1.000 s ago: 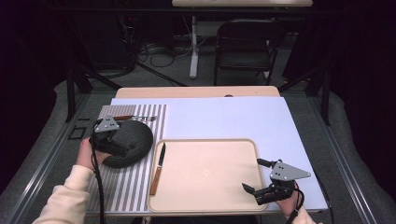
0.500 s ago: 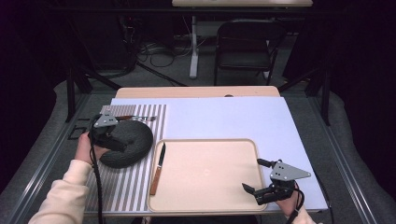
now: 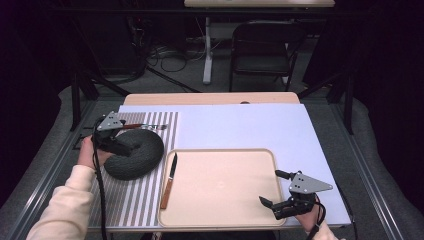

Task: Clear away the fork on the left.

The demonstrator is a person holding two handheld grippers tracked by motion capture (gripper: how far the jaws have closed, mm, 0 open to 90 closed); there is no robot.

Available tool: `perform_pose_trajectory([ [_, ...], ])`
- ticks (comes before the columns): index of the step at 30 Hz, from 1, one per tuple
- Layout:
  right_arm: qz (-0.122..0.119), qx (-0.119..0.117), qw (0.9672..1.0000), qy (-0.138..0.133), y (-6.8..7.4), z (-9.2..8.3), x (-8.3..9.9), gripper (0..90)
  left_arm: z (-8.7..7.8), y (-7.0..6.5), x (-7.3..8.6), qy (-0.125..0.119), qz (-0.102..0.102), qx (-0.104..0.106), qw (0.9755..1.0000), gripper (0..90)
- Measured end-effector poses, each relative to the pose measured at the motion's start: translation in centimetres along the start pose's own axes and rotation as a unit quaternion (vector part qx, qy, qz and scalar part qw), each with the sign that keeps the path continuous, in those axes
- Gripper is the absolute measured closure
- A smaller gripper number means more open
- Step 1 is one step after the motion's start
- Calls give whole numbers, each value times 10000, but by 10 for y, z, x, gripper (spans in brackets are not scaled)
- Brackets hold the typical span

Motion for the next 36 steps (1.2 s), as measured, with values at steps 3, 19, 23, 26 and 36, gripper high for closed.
perform_pose_trajectory([
  [3,1,-3,10000,-13,0,0,0,1,2,3,-1,44,92,-32,9999,0],
  [19,13,-11,10000,-4,0,0,0,2,16,23,-3,90,133,-51,9999,0],
  [23,7,-17,10000,-1,0,0,0,2,18,31,-5,44,175,24,9998,0],
  [26,12,-17,10000,3,0,0,0,2,22,36,-6,30,215,44,9998,4],
  [36,38,-24,10000,8,0,0,0,2,37,55,-7,235,269,163,9992,25],
])
Point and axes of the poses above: each handheld gripper's, and its own axes: z roughly forward along the jaws, x roughly out of its underside, y roughly to its left, the point moved 3 cm from there along z, roughly forward along the jaws, and after that the axes turned 3 degrees about -x, right-handed, at the moved point
